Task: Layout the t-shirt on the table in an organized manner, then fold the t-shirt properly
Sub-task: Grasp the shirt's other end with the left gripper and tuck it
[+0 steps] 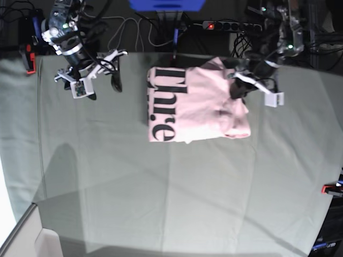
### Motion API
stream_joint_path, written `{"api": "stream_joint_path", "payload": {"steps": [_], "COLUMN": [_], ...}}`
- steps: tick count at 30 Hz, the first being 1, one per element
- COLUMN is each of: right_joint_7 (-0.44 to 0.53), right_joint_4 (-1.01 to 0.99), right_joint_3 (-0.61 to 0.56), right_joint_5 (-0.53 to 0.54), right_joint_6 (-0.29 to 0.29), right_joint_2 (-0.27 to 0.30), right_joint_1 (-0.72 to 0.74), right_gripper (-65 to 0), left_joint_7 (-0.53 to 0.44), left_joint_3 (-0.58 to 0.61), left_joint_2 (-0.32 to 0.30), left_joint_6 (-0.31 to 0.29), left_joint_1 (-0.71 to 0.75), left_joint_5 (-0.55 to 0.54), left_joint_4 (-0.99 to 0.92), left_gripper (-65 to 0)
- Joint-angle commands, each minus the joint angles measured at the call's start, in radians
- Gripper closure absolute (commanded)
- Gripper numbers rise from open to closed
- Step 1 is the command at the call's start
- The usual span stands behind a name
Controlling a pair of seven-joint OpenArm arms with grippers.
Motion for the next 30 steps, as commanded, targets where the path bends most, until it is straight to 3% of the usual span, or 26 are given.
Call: {"api": "stream_joint_path", "payload": {"steps": [1,4,10,12,23,30], "right_joint_7": [0.024,0.02,0.028,0.028,0.028,0.028], "right_joint_4": [0.02,0.02,0.02,0.02,0.02,0.02], "right_joint_3": [0.0,0.003,0.0,0.0,0.0,-0.002], "right_joint_5": [0.018,0.018,0.018,0.018,0.019,0.019], "right_joint_6": [0.006,0.006,0.006,0.006,0.006,0.006], "right_joint_2": [0.001,0.001,0.001,0.001,0.001,0.001], "right_joint_1": [-0.002,-0.002,-0.018,-0.018,-0.012,-0.01], "right_gripper": [-40.3,-40.3,-40.3,-40.3,-40.3,-40.3], "left_joint_7": [-0.01,-0.01,-0.009,-0.01,-0.01,-0.01], "left_joint_3": [0.012,0.038,0.036,0.035,-0.01,-0.051], "left_joint_2": [-0.004,-0.004,-0.004,-0.006,-0.044,-0.045], "left_joint_6": [-0.011,-0.009,-0.009,-0.009,-0.007,-0.007], "left_joint_1": [0.001,0.006,0.029,0.033,0.062,-0.018], "left_joint_5": [-0.013,-0.013,-0.02,-0.02,-0.021,-0.012], "left_joint_4": [0.012,0.017,0.024,0.026,0.141,0.058], "left_gripper": [-0.2,-5.0,-32.0,-36.0,-42.3,-42.3]}}
